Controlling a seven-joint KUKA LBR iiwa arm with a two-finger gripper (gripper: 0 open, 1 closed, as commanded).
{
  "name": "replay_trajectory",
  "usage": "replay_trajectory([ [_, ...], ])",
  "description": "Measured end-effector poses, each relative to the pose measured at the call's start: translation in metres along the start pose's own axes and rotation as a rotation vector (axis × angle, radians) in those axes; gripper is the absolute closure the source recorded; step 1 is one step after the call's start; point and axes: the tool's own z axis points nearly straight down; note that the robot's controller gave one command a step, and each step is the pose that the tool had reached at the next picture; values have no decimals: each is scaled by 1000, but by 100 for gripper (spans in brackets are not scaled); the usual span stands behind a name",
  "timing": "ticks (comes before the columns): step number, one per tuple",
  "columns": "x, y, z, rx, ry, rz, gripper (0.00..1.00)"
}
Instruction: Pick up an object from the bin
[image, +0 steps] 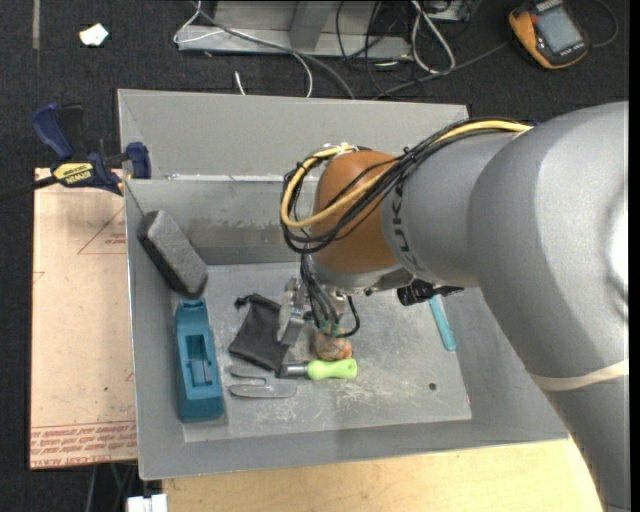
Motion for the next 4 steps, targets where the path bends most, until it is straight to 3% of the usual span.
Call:
replay_trajectory([
  [1, -14, 27, -9, 2, 1, -175, 100],
  [2, -12, 31, -12, -1, 0, -162, 100],
  [3, -19, -22, 6, -6, -10, -168, 0],
  [4, -18, -22, 5, -6, -7, -168, 100],
])
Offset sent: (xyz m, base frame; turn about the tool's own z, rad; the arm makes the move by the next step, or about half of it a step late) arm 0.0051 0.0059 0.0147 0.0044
